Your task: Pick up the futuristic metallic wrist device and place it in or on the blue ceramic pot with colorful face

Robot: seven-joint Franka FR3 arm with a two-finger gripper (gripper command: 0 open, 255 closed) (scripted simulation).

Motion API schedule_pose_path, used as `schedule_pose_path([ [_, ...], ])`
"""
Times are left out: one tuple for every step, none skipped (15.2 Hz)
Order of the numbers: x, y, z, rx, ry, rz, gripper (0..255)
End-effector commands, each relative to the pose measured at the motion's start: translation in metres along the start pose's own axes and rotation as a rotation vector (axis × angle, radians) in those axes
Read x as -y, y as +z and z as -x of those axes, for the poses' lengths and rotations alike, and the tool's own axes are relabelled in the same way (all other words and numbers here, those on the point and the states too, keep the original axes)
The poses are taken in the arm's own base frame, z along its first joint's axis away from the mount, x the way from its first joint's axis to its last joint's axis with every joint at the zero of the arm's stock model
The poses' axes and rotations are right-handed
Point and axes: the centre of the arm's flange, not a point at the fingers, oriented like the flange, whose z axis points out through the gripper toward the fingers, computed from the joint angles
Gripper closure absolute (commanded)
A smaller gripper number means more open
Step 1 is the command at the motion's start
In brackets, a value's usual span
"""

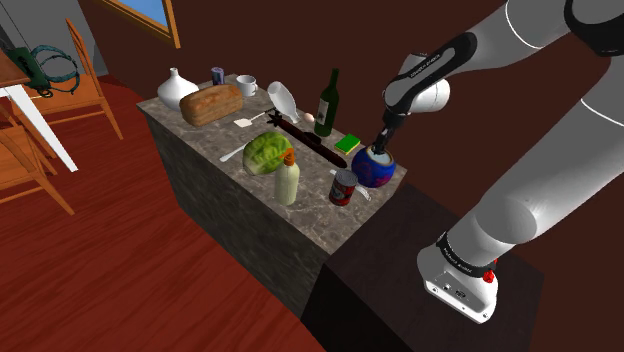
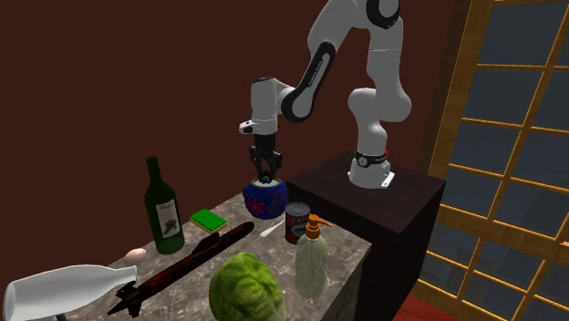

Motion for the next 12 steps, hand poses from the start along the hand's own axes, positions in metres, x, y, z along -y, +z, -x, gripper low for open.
schedule_pose_path([
  [0.0, 0.004, 0.003, 0.009, 0.002, -0.005, 255],
  [0.0, 0.004, 0.002, 0.009, 0.002, -0.005, 0],
  [0.0, 0.004, 0.002, 0.009, 0.002, -0.005, 0],
  [0.0, 0.005, 0.002, 0.009, 0.002, -0.005, 0],
  [0.0, 0.005, 0.002, 0.009, 0.002, -0.005, 0],
  [0.0, 0.005, 0.002, 0.009, 0.002, -0.005, 0],
  [0.0, 0.004, 0.003, 0.009, 0.002, -0.005, 0],
  [0.0, -0.009, 0.002, 0.009, 0.002, -0.005, 0],
  [0.0, -0.023, 0.002, 0.009, 0.002, -0.005, 0],
  [0.0, -0.036, 0.002, 0.009, 0.002, -0.005, 0],
  [0.0, -0.046, 0.002, 0.009, 0.002, -0.005, 0],
  [0.0, -0.046, 0.002, 0.009, 0.002, -0.005, 0],
])
